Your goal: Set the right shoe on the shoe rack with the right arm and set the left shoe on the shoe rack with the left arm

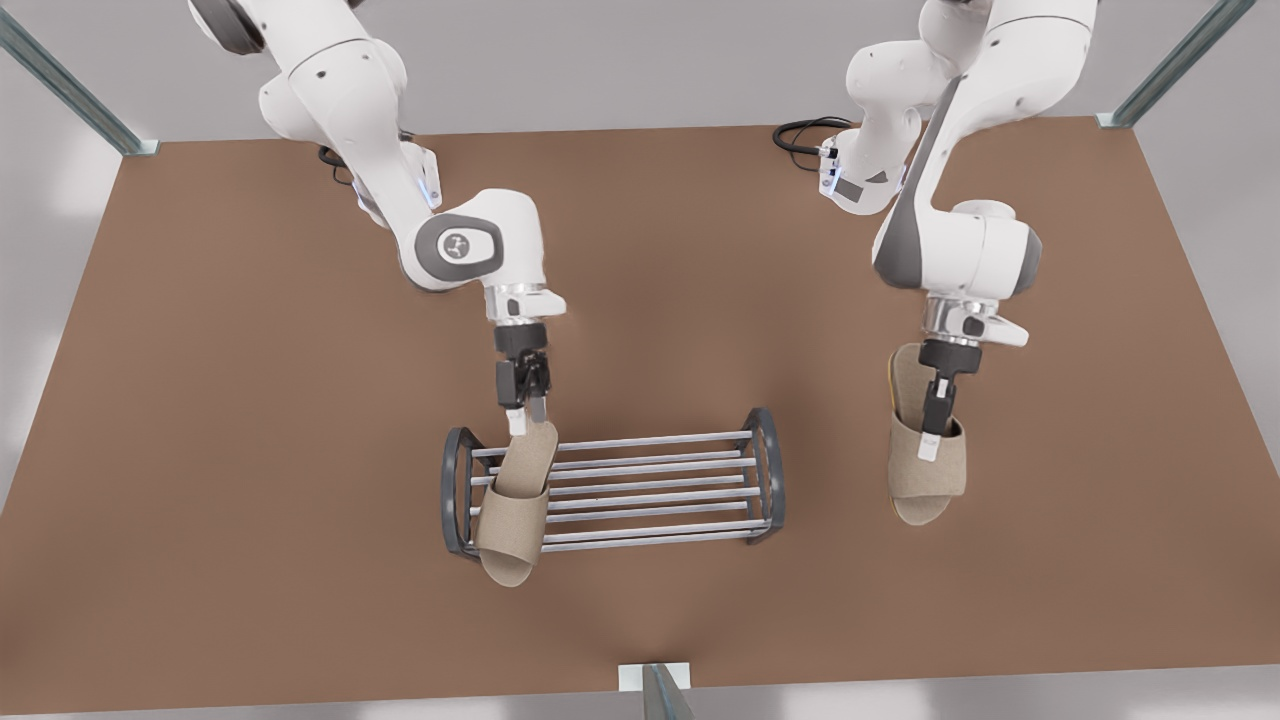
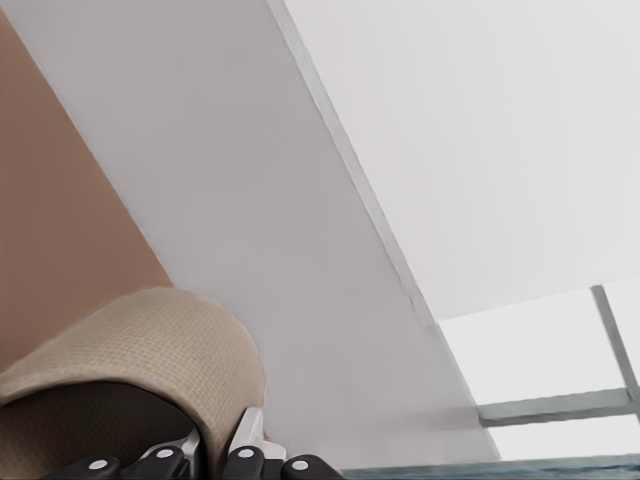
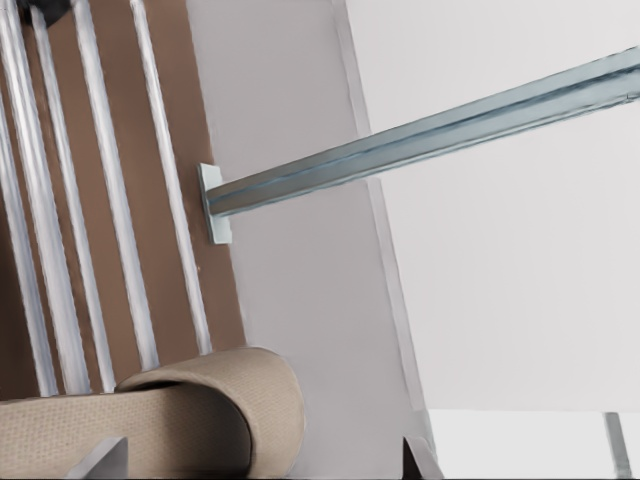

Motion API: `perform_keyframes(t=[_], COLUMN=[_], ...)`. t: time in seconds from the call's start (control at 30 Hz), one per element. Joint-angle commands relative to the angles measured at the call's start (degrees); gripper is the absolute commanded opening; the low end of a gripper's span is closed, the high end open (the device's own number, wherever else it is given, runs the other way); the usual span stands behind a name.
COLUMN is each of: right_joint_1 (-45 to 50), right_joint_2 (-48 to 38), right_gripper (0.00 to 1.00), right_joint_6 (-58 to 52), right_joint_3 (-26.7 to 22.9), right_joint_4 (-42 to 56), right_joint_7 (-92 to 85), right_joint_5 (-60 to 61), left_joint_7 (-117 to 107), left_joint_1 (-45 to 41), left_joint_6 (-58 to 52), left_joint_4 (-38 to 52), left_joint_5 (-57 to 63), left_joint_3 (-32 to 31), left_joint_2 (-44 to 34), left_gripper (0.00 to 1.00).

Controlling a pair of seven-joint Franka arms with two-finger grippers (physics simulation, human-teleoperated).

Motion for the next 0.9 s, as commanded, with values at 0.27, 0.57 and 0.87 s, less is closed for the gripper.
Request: perform_keyframes(t=[0.27,0.57,0.87], right_joint_1=[-32.6,-39.2,-38.9], right_joint_2=[6.7,11.5,4.3], right_gripper=[0.99,1.00,1.00], right_joint_6=[-63.5,-63.8,-57.9], right_joint_3=[2.7,10.2,10.5], right_joint_4=[31.6,39.8,29.1], right_joint_7=[-33.3,-34.1,-34.1], right_joint_5=[83.8,82.0,84.4], left_joint_7=[-30.2,-31.9,-32.9], left_joint_1=[-9.8,-35.1,-39.8], left_joint_6=[15.2,11.4,3.1], left_joint_4=[13.7,33.6,37.8], left_joint_5=[-6.3,2.7,5.7], left_joint_3=[-4.1,7.4,12.8], left_joint_2=[0.1,23.0,31.6], left_gripper=[0.21,0.21,0.22])
